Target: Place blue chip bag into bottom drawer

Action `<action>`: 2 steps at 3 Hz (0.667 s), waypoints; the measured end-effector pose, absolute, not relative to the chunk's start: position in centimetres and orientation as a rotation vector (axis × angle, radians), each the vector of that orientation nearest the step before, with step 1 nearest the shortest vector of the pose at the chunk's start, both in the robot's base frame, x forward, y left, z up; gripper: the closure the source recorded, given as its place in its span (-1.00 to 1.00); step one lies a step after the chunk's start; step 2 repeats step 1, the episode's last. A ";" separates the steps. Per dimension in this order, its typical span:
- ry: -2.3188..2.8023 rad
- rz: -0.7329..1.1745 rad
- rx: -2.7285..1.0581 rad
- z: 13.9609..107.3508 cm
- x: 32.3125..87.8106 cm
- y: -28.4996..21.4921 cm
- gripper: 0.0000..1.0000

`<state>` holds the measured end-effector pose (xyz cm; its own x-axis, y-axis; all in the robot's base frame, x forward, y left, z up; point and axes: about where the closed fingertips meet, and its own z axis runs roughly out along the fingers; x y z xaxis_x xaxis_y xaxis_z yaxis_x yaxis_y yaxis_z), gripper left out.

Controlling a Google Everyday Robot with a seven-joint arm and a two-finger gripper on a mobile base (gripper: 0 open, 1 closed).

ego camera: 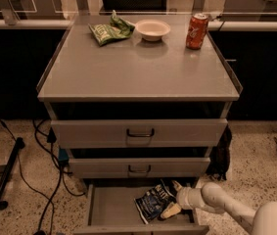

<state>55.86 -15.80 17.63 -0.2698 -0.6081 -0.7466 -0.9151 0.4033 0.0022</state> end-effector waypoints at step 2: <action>1.988 0.583 -1.295 17.6 55.9 -15.8 -1.00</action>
Offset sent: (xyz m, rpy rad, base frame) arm 0.0000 0.0000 0.0000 0.0000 0.0000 0.0000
